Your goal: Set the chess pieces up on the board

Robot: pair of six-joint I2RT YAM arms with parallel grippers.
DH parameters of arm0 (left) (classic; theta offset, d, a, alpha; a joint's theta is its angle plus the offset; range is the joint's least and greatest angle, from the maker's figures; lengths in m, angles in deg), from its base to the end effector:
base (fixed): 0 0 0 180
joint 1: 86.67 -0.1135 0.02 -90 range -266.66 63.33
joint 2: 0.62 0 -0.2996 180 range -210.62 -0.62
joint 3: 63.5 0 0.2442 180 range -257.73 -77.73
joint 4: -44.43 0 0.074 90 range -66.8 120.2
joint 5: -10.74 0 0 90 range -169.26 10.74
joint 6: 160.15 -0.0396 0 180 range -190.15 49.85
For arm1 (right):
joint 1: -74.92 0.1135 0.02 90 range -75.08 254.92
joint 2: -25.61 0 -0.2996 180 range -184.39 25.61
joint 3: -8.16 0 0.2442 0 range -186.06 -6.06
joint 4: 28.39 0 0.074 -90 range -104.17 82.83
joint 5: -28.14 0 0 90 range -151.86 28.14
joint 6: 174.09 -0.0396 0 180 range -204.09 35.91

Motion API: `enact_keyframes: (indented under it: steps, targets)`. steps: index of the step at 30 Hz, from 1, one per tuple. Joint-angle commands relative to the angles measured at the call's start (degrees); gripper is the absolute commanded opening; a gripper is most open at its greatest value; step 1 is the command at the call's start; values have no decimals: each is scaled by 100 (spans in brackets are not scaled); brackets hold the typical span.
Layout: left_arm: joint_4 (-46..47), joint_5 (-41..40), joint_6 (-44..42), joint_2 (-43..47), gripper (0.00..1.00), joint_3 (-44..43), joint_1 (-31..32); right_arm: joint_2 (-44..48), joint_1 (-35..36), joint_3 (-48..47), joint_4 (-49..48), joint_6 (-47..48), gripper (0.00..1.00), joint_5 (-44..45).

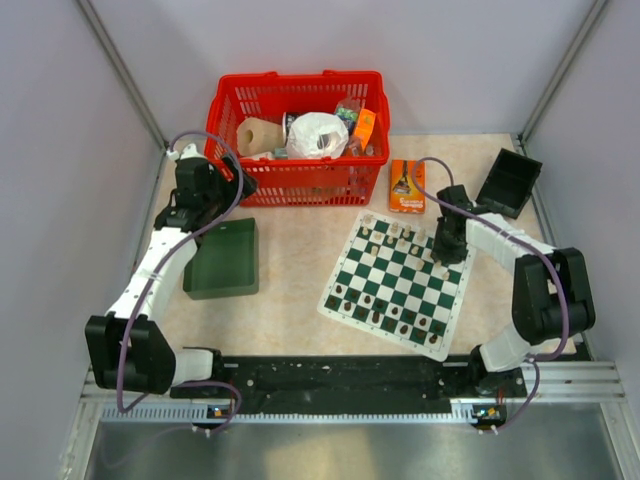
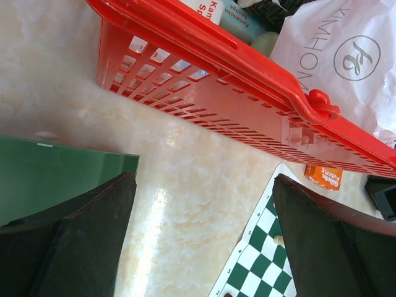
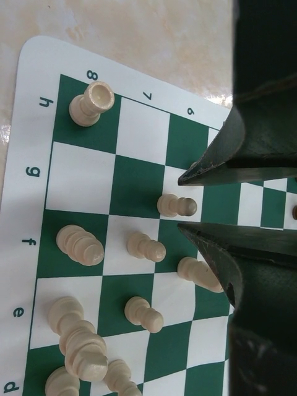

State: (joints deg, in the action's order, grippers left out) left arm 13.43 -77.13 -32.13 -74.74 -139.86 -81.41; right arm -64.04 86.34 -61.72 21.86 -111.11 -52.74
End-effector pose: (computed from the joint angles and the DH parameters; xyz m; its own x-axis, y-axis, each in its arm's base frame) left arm 0.2803 -0.0273 0.3566 -0.4539 -0.5763 -0.6796 -0.1974 0.8088 -0.5540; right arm 0.2822 0.0506 0.2242 -0.8854 0.2788 -0.3721 0.2916 0.9563 0.0225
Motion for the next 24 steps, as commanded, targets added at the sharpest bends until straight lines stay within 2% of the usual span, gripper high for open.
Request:
enact_keyframes:
  steps: [1, 24]
  targets:
    - [192, 59, 21, -40, 97, -265, -33, -62, -70, -279, -132, 83, 30, -51]
    - [201, 191, 74, -111, 96, -256, -25, -132, -61, -235, -202, 145, 23, -33]
